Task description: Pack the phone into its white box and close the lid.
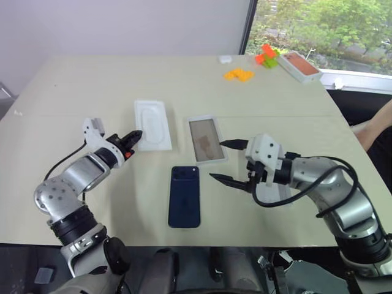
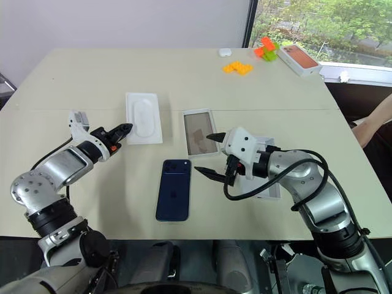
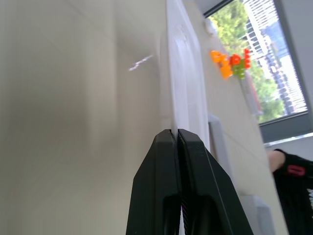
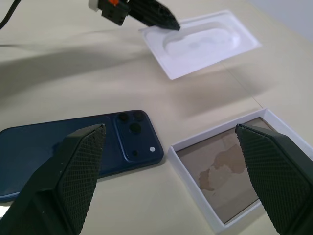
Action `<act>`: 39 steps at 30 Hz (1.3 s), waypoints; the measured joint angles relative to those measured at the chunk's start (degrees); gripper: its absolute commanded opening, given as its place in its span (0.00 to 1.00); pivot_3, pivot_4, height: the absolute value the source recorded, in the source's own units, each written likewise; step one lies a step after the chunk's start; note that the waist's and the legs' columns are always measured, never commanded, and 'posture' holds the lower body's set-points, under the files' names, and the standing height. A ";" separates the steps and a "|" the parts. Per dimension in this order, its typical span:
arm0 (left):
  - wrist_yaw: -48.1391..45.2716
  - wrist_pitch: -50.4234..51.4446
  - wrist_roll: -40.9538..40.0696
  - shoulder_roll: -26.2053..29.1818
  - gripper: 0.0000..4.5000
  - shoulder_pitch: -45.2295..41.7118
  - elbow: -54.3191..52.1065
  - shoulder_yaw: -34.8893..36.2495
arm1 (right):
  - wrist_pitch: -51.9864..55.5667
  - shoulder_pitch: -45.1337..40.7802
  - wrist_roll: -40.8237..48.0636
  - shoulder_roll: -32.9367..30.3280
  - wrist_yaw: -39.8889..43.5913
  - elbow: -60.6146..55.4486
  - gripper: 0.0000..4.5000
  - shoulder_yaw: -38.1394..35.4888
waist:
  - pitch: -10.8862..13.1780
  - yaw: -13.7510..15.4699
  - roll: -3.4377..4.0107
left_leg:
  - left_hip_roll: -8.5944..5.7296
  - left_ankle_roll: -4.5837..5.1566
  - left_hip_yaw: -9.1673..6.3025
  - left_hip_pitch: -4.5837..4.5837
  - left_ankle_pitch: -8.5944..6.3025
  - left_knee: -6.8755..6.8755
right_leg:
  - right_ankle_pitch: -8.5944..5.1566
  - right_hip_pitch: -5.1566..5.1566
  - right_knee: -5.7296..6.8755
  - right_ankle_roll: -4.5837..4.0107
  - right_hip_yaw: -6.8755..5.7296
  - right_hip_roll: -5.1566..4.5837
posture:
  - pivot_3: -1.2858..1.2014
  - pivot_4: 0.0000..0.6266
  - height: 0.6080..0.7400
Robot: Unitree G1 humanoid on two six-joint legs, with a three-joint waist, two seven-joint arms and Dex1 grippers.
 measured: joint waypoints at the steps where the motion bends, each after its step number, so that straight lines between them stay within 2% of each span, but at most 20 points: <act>1: 1.50 -0.01 -0.16 -1.20 0.01 -0.80 -0.04 -1.00 | 0.00 -0.01 0.05 -0.76 0.36 0.20 1.00 -0.69 | 0.01 0.37 -0.01 | -0.04 0.00 0.00 0.00 0.00 0.00 | 0.00 0.01 -0.01 0.00 0.00 -0.01 | 0.52 0.24 1.00; 7: 9.37 -0.04 2.21 -8.20 0.01 -2.60 -0.15 -11.27 | 2.99 -0.08 2.89 -1.97 0.14 2.13 1.00 -5.75 | 0.03 0.84 -0.07 | -0.17 0.01 -0.03 -0.04 0.00 0.00 | 0.00 0.04 -0.06 0.00 0.01 -0.07 | 0.52 0.24 1.00; 14: 15.61 -3.45 4.47 -16.07 0.01 -5.55 -0.34 -18.16 | 5.16 1.09 4.41 -3.60 -0.26 4.72 1.00 -9.56 | 0.03 0.71 -0.07 | -0.33 0.01 -0.02 -0.02 0.00 -0.03 | 0.00 0.03 -0.06 0.01 0.02 -0.02 | 0.52 0.24 1.00; 25: 22.23 -5.10 5.27 -16.43 0.01 -5.55 -0.67 -18.98 | 3.49 2.31 3.92 -3.40 -0.84 5.21 1.00 -9.47 | 0.04 0.82 -0.08 | -0.39 -0.02 -0.03 -0.02 0.02 -0.01 | -0.01 0.04 -0.06 0.02 0.01 -0.04 | 0.52 0.24 1.00; 39: 24.87 -6.36 4.38 -16.65 0.01 -5.57 0.06 -20.54 | 2.57 2.59 3.79 -3.02 -1.49 5.20 1.00 -8.85 | 0.04 0.81 -0.08 | -0.39 -0.02 -0.04 -0.02 0.02 -0.01 | -0.01 0.04 -0.06 0.03 0.00 -0.04 | 0.52 0.24 1.00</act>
